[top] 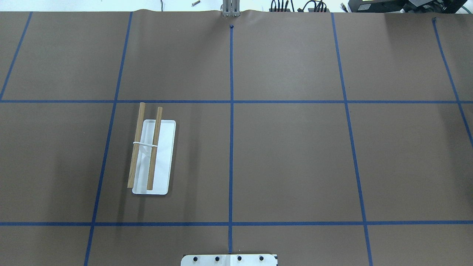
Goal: Hang towel on rack
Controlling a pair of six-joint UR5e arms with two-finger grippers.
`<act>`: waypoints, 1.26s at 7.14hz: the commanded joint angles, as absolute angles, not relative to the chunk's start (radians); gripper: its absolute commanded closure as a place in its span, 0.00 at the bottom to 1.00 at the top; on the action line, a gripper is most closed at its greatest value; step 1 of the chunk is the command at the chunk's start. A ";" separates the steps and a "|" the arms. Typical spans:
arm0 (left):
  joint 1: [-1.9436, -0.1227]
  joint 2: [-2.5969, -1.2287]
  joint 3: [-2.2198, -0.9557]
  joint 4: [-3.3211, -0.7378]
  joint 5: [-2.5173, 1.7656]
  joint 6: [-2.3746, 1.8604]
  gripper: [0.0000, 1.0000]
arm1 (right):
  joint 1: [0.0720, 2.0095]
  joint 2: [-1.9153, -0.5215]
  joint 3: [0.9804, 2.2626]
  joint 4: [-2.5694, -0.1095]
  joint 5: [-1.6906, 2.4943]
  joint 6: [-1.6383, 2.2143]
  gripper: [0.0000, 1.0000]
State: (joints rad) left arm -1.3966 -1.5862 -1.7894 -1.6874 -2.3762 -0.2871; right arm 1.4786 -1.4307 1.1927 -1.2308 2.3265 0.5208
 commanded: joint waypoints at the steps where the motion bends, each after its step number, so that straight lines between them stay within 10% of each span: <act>1: -1.394 -1.601 -1.790 -1.763 -2.466 -0.456 0.02 | 1.471 -1.401 1.476 -1.410 2.333 0.744 1.00; 9: -1.214 -1.955 -1.634 -2.282 -2.471 -1.634 0.02 | 1.065 -0.976 1.825 -1.499 2.249 1.596 1.00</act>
State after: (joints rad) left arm -1.2527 -1.8999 -1.6307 -2.2627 -2.4766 -1.4786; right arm 1.1452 -1.0247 1.7812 -1.4987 2.2953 1.4825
